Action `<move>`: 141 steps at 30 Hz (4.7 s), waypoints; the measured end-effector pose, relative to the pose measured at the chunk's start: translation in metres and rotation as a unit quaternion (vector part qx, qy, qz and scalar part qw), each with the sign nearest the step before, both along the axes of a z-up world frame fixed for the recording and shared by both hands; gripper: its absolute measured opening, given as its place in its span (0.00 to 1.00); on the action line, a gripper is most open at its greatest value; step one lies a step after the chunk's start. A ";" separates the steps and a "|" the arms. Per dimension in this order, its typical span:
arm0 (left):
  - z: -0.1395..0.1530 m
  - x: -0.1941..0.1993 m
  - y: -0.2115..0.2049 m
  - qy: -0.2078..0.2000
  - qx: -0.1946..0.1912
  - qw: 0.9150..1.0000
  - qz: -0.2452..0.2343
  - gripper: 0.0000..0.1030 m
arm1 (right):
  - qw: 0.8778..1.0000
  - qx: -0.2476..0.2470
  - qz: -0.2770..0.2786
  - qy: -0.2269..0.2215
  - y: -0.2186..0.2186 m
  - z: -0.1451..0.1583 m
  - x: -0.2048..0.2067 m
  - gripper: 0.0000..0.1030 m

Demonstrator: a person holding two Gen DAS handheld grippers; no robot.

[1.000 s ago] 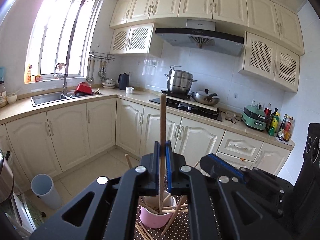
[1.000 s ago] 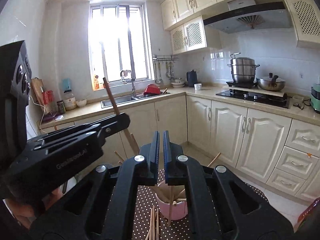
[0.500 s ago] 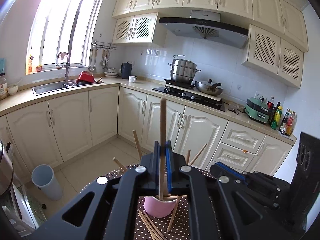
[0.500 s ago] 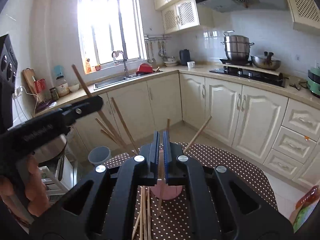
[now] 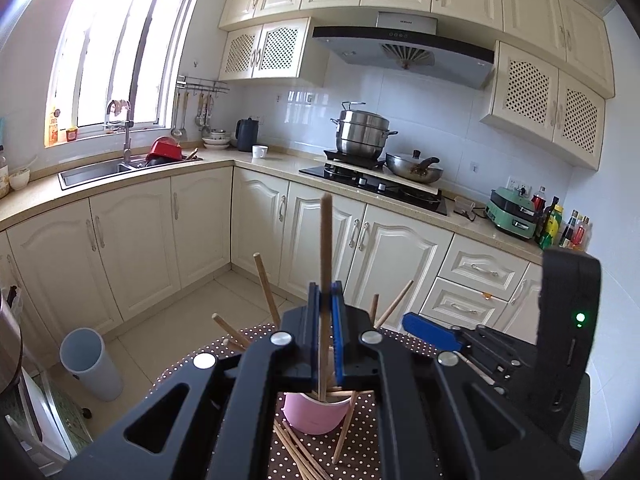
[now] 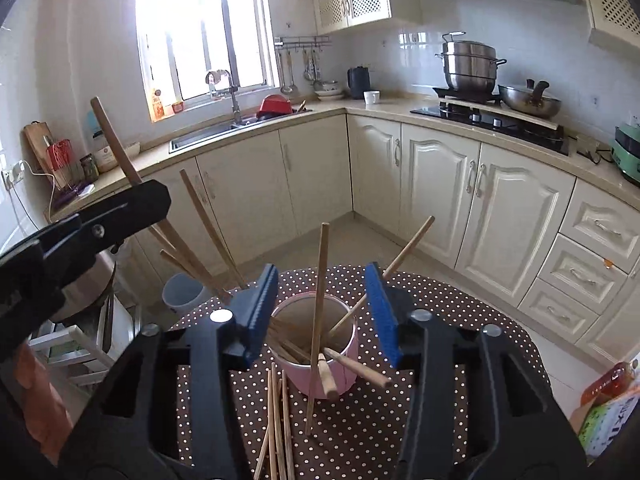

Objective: Organize utensils
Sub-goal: 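Lower the left gripper's chopstick into the pink cup and open the left gripper, then move both open grippers back down to the chopstick pile, then close the left gripper on a chopstick while the right gripper grasps another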

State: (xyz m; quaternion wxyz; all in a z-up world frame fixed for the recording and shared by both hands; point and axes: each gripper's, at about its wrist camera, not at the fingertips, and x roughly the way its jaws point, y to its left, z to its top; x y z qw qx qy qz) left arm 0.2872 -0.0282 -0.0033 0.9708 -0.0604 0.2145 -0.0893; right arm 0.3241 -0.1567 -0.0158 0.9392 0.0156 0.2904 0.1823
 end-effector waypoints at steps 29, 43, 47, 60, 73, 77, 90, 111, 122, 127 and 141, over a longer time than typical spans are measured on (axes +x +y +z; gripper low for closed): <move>0.001 0.015 -0.001 0.006 -0.009 1.000 -0.007 0.06 | 0.994 0.032 0.031 -0.100 0.002 0.076 -0.032 0.05; -0.003 0.013 -0.008 0.009 -0.001 1.000 -0.011 0.06 | 0.991 0.024 0.020 -0.129 0.004 0.068 -0.030 0.05; -0.006 0.016 -0.010 0.016 0.003 1.000 -0.012 0.06 | 0.993 0.020 0.020 -0.113 0.005 0.056 -0.024 0.05; -0.011 0.019 -0.013 0.029 0.016 0.999 -0.010 0.10 | 0.997 0.025 0.027 -0.074 0.002 0.036 -0.018 0.06; -0.002 -0.003 -0.010 0.009 0.040 0.999 0.019 0.38 | 0.997 0.030 0.018 -0.069 -0.007 0.038 -0.029 0.06; 0.002 -0.016 -0.007 -0.006 0.050 0.998 0.036 0.45 | 0.997 0.031 0.014 -0.075 -0.011 0.042 -0.040 0.06; 0.017 -0.066 0.005 -0.038 0.051 0.996 0.062 0.61 | 0.995 0.028 0.009 -0.092 -0.013 0.052 -0.082 0.06; -0.009 -0.131 0.010 -0.041 0.087 0.993 0.065 0.70 | 0.992 0.022 -0.029 -0.122 -0.027 0.029 -0.149 0.59; -0.097 -0.094 0.024 0.137 0.068 0.988 0.022 0.70 | 0.997 0.017 -0.033 -0.062 -0.037 -0.027 -0.149 0.60; -0.144 -0.079 0.011 0.199 0.080 0.977 0.006 0.70 | 0.999 0.012 -0.035 -0.019 -0.040 -0.062 -0.140 0.60; -0.213 -0.042 -0.019 0.282 0.118 0.952 -0.001 0.70 | 0.998 0.018 -0.031 0.060 -0.053 -0.118 -0.115 0.61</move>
